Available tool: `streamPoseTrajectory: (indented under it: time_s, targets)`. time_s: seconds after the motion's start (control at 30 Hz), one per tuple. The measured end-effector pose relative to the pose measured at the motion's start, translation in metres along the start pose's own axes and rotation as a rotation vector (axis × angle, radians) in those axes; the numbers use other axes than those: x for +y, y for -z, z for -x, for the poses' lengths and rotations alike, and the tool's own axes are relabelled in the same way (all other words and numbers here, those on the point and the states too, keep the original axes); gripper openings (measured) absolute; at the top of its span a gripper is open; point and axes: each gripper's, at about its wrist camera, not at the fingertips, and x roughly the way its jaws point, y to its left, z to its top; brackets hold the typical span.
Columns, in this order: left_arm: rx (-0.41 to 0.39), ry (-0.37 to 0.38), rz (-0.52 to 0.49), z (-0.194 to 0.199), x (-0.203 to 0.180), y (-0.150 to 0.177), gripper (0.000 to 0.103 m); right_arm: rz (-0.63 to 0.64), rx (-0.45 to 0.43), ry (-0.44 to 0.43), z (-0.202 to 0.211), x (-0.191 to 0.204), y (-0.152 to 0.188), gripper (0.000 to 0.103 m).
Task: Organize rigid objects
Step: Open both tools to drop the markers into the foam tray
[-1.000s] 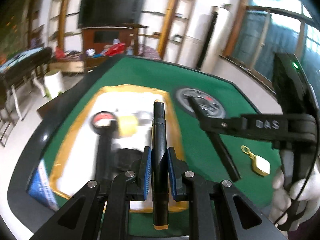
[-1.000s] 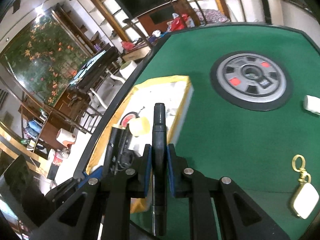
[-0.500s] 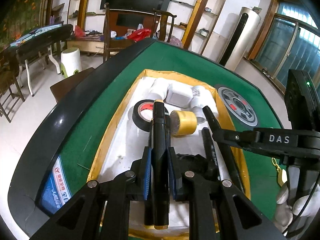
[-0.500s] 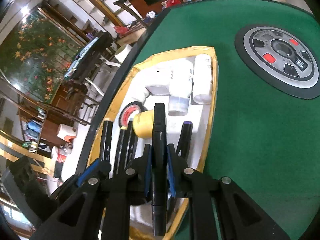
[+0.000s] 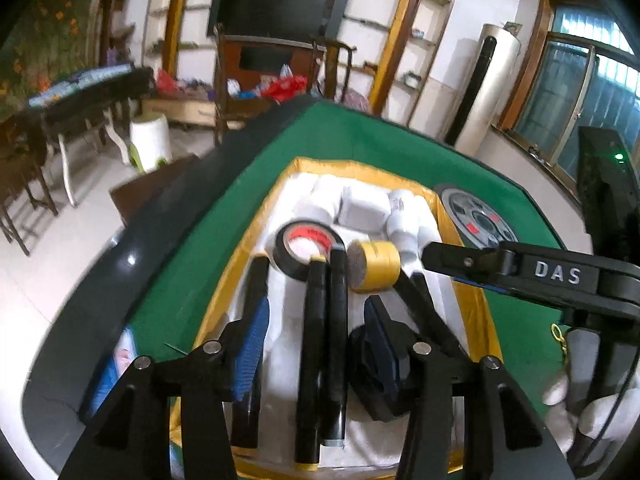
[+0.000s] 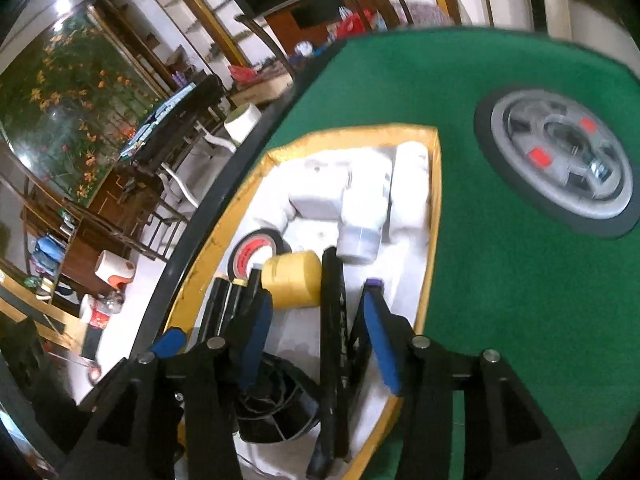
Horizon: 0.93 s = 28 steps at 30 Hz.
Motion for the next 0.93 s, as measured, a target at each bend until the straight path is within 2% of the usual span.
streamPoseTrajectory:
  time_s: [0.07,0.1,0.17,0.2,0.23,0.27,0.3,0.33,0.4,0.43,0.5,0.57,0.7,0.93]
  targets:
    - [-0.072,-0.054,-0.015,0.015,-0.005,-0.001,0.058,0.018,-0.034,0.001,0.013,0.001,0.001,0.047]
    - [-0.138,-0.100,-0.023,0.031,-0.010,-0.001,0.063,0.030,-0.064,0.005,0.023,0.001,0.003,0.047]
    - [-0.235,-0.144,-0.020,0.055,-0.017,-0.001,0.077,0.059,-0.132,0.030,0.044,0.002,0.006,0.050]
    - [-0.307,-0.166,-0.007,0.074,-0.022,0.000,0.091,0.093,-0.200,0.067,0.059,0.005,0.011,0.053]
    - [-0.361,-0.175,0.006,0.087,-0.026,0.001,0.103,0.124,-0.259,0.105,0.072,0.008,0.017,0.067]
    - [-0.428,-0.164,0.018,0.103,-0.030,0.004,0.102,0.163,-0.339,0.165,0.087,0.012,0.025,0.087]
    - [-0.502,-0.132,0.037,0.119,-0.033,0.011,0.102,0.200,-0.433,0.240,0.103,0.015,0.036,0.097]
    - [-0.523,-0.127,0.050,0.126,-0.031,0.014,0.102,0.218,-0.497,0.289,0.113,0.016,0.045,0.103]
    - [-0.512,-0.137,0.063,0.131,-0.034,0.017,0.103,0.258,-0.603,0.342,0.129,0.014,0.065,0.103]
    - [-0.483,-0.127,0.052,0.128,-0.035,0.016,0.103,0.273,-0.612,0.343,0.132,0.011,0.070,0.103]
    - [-0.384,-0.113,0.048,0.115,-0.036,0.014,0.102,0.290,-0.574,0.371,0.130,0.004,0.077,0.103]
    - [-0.332,-0.132,0.056,0.105,-0.037,0.015,0.102,0.296,-0.514,0.392,0.125,-0.002,0.084,0.103]
    - [-0.291,-0.190,0.049,0.098,-0.048,0.019,0.102,0.287,-0.442,0.392,0.118,-0.016,0.100,0.103]
    - [-0.236,-0.258,0.009,0.089,-0.075,0.031,0.102,0.297,-0.420,0.378,0.124,-0.022,0.116,0.103]
